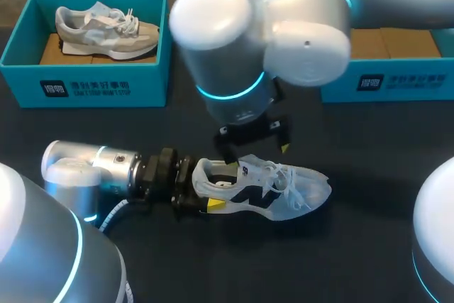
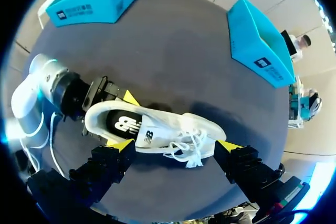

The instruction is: Take the shoe out of the shoebox, open the shoe tongue, remove and reinsert the insole, then place the shoe into the shoebox

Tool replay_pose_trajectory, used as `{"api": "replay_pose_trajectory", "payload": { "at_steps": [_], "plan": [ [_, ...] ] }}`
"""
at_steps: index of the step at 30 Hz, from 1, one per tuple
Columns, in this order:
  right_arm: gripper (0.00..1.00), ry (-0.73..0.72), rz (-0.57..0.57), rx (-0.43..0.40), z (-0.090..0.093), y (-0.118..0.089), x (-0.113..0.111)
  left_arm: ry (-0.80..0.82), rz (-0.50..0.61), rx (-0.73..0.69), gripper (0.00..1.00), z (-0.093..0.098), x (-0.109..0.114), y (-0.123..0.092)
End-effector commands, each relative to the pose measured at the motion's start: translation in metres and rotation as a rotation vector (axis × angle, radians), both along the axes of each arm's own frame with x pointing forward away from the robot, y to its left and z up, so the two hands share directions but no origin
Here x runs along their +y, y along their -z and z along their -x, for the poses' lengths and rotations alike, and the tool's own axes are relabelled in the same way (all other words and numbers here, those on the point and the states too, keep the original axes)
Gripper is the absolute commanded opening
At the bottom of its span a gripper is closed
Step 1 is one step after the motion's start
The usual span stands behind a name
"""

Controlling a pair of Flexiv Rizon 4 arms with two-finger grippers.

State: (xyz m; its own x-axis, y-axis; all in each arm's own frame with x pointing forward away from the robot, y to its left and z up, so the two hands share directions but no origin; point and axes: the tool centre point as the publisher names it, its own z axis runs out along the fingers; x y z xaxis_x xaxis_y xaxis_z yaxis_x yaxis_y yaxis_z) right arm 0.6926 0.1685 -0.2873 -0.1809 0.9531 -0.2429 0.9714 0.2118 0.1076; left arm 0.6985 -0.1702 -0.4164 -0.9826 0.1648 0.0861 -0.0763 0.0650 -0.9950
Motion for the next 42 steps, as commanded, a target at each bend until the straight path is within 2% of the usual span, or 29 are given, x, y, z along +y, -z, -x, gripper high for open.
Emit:
{"api": "replay_pose_trajectory", "payload": {
  "at_steps": [1, 16, 33, 42],
  "plan": [
    [1.00, 0.021, 0.074, -0.025, 0.001, 0.004, 0.011, -0.002, 0.010, 0.001, 0.00, -0.001, 0.002, 0.009],
    [1.00, 0.054, 0.068, -0.034, -0.001, 0.030, 0.019, -0.002, 0.010, 0.001, 0.00, -0.001, 0.002, 0.009],
    [1.00, 0.115, 0.125, -0.079, -0.005, 0.048, 0.027, -0.002, 0.010, 0.001, 0.00, -0.001, 0.002, 0.009],
    [1.00, 0.163, 0.153, -0.095, -0.009, 0.058, 0.014, -0.002, 0.010, 0.001, 0.00, -0.001, 0.002, 0.009]
  ]
}}
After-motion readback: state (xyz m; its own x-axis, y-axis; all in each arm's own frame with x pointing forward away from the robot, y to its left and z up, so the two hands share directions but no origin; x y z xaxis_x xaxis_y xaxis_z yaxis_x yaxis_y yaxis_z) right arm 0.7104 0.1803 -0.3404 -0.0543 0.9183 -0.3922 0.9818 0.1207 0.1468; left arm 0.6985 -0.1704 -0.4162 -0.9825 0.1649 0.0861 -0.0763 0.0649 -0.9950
